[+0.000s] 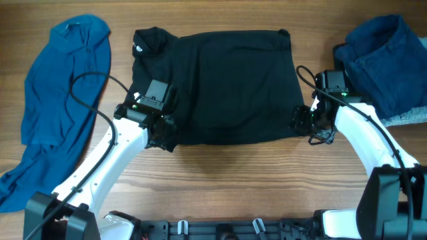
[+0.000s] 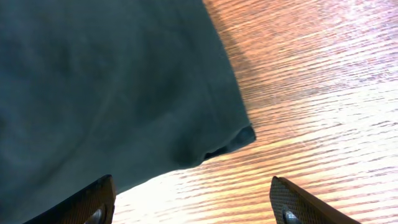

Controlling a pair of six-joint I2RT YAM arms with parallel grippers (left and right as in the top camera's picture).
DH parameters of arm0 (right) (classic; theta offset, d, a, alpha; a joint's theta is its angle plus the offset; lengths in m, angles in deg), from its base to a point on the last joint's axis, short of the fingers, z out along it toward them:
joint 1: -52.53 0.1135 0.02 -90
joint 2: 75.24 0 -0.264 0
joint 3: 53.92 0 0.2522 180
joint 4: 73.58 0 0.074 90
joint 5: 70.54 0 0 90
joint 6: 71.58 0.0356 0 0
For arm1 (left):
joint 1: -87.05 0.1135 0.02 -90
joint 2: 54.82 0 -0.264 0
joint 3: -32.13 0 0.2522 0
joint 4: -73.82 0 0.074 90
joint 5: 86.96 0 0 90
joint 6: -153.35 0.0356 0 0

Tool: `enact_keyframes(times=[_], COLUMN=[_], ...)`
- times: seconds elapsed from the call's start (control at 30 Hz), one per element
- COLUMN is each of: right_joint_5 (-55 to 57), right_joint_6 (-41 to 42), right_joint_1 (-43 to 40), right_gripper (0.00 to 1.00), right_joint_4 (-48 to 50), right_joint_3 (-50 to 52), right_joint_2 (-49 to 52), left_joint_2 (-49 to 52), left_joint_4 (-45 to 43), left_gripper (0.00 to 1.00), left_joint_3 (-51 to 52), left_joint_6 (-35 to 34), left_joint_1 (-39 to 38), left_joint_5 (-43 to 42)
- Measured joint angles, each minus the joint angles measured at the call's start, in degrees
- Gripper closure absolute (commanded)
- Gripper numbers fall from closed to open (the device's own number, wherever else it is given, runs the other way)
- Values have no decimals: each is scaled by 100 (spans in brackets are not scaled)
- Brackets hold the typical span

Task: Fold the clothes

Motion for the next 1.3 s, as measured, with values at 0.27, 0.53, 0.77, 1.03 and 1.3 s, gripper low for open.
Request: enact_keyframes(times=[0.27,0.53,0.77,1.03,1.3], right_joint_5=[83,24,-72,-111,-111], right_joint_6=[151,229,251,208,170], right_joint_1=[0,0,0,0,0], right_gripper=[28,64,96,66,47], right_joint_4=[623,638,769,774,772], right_joint_3=[254,321,321,321,321], right_joint_2=[326,422,422,422,422], left_joint_2=[0,0,0,0,0], left_joint_4=[0,0,2,0,0], left_gripper=[96,96,96,96,96], left_joint_3=[0,0,0,0,0], left_joint_6=[-2,-2,-2,-2,-2], left_joint_1=[0,0,0,0,0], left_joint_5=[0,0,0,0,-22])
